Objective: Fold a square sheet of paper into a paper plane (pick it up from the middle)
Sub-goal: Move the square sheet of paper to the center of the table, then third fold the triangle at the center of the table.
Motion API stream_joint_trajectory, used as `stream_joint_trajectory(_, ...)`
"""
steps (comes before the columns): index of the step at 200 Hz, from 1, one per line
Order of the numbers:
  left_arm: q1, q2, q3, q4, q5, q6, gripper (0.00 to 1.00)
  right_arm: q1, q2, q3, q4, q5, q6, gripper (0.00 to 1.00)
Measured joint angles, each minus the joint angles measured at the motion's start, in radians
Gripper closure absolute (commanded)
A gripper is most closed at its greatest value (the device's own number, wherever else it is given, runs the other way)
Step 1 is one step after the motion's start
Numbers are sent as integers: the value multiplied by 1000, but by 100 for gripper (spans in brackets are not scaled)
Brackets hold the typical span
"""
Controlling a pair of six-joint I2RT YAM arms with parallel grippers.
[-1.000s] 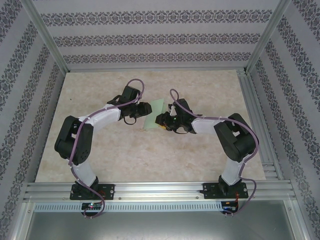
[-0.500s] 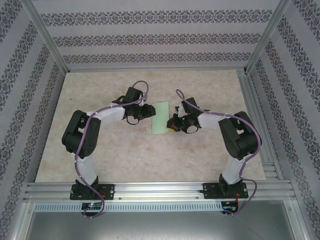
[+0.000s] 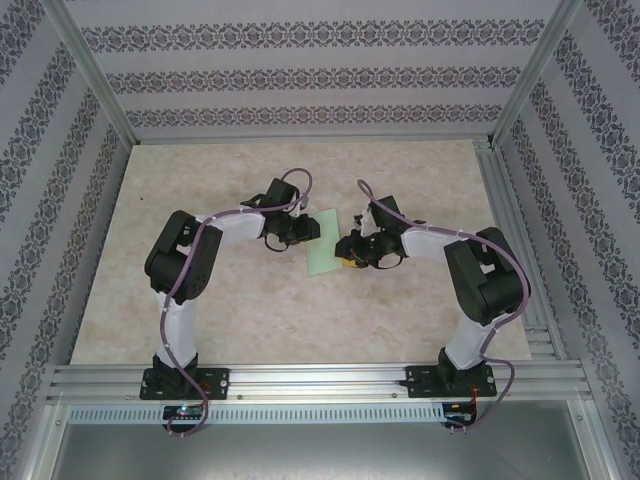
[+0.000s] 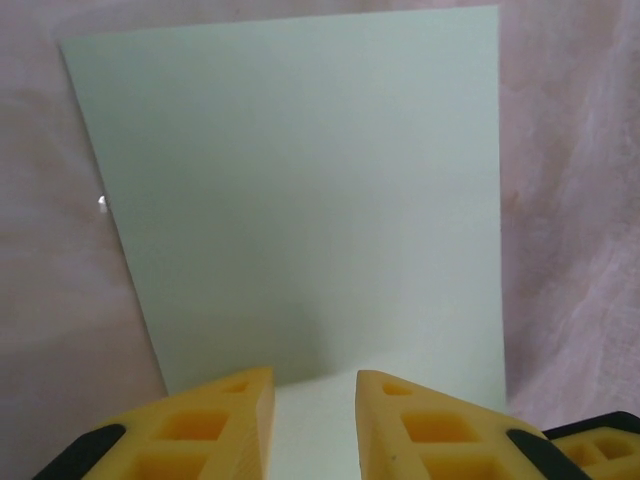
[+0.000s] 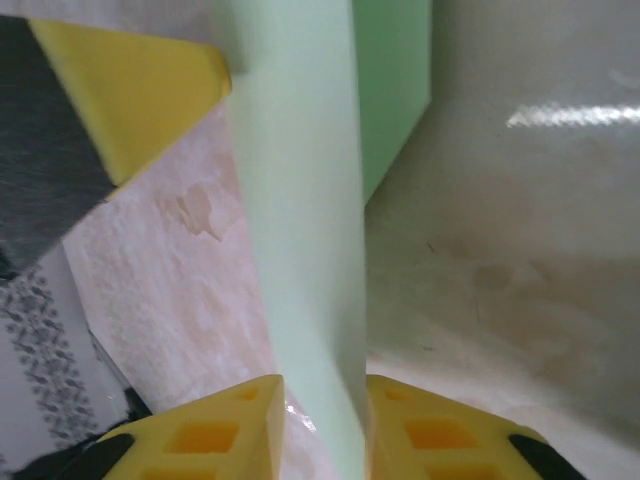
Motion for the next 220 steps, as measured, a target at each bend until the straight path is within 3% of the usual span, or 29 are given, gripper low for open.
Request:
stream_joint_trajectory(64,0,19,0,0,0,0,72,4,-58,-119,117,-3,131,70)
stream_joint_trajectory(163,0,19,0,0,0,0,71,21,-58,-134,197,50,229,97)
stream_joint_trajectory(220,3,18,39,-3,-17,18,68,21,-58,-130,124,90,211,98)
